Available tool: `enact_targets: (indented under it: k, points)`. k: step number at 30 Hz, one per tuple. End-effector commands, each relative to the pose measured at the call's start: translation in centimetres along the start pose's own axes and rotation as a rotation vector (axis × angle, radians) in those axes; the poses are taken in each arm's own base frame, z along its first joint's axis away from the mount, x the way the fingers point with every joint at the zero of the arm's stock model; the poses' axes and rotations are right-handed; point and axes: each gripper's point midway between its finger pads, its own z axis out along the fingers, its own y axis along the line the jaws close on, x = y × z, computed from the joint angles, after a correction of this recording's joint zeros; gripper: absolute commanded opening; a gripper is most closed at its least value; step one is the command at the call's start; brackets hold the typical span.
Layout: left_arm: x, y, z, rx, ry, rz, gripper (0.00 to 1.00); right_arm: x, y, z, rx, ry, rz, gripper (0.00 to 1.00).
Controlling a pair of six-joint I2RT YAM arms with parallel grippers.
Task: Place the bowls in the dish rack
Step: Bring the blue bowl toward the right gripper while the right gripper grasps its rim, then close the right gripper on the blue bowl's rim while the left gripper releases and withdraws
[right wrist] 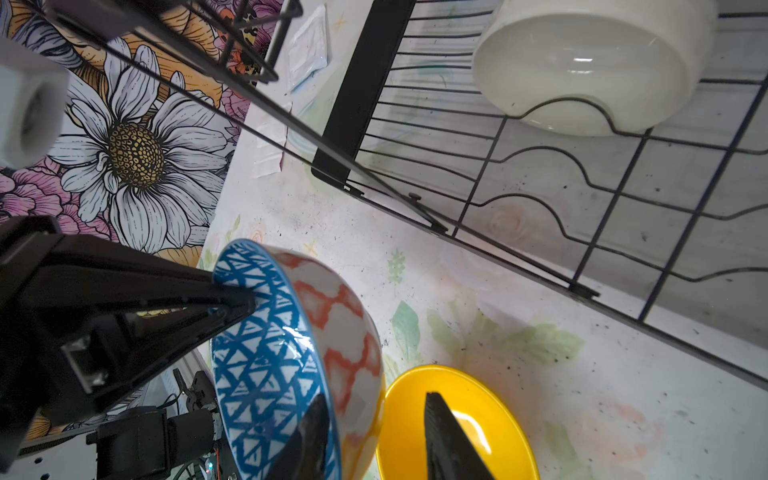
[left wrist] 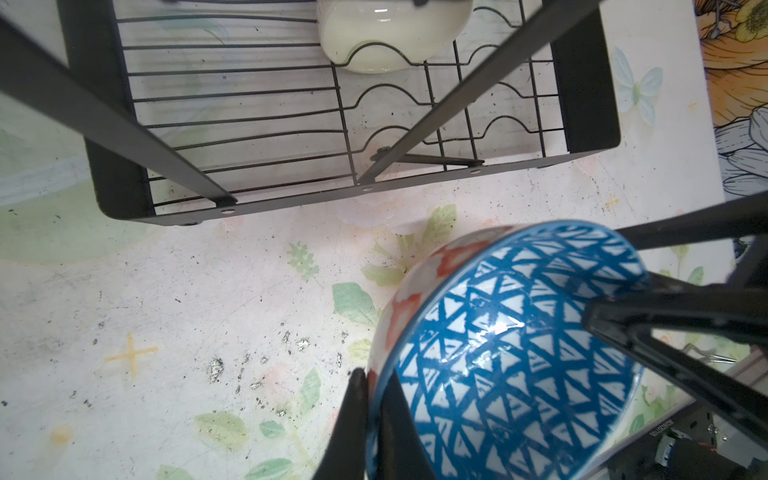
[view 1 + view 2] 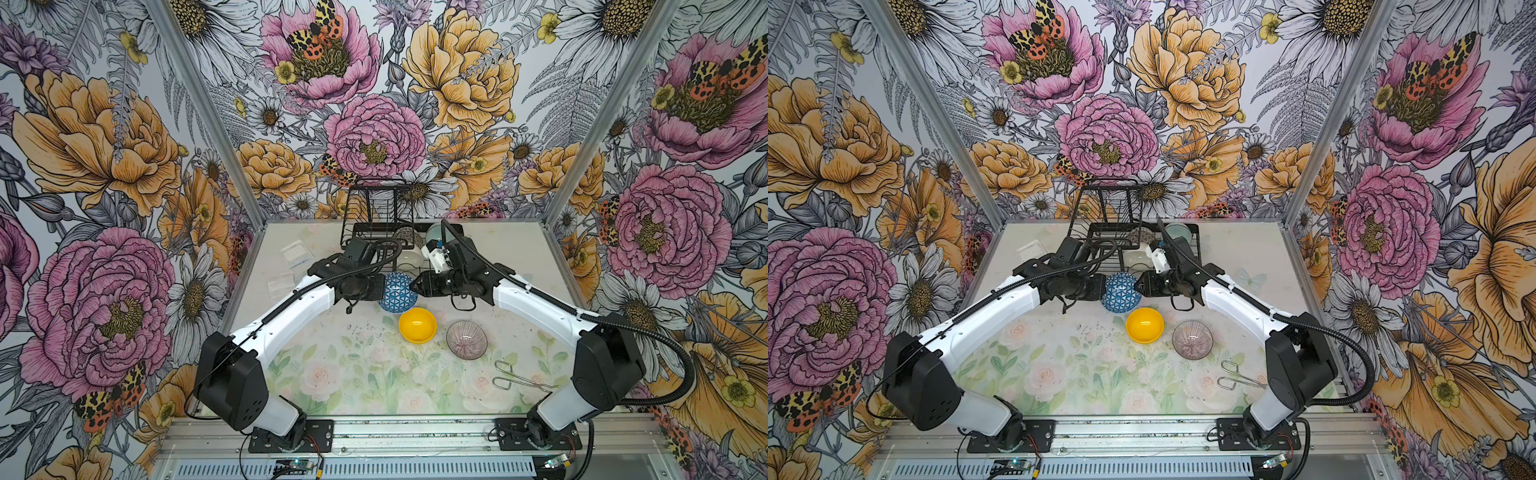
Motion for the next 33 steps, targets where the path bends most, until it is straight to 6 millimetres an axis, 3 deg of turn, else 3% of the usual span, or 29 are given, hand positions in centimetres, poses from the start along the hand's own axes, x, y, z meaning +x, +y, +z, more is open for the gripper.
enact_targets:
  k: [1,10,15,23,33]
  points:
    - [-2.4,-2.0,-1.0,0.071,-0.084,0.019,0.0,-0.9,1.3,0.2,-0.033,-0.014,-0.027,0.37]
    - [-2.3,-2.4,-0.7,0.079,-0.081,0.017,0.0,-0.4,1.3,0.6,-0.027,0.0,-0.037,0.23]
    - [-2.2,-2.6,-0.6,0.083,-0.081,0.019,0.0,-0.3,1.1,0.4,-0.017,-0.002,-0.041,0.01]
    - [-2.1,-2.8,-0.7,0.089,-0.082,0.026,0.0,-0.4,1.0,0.0,-0.003,-0.01,-0.053,0.0]
    - [-2.8,-3.6,-3.3,0.117,-0.161,0.081,0.4,-0.5,0.9,-1.1,0.02,-0.034,-0.087,0.0]
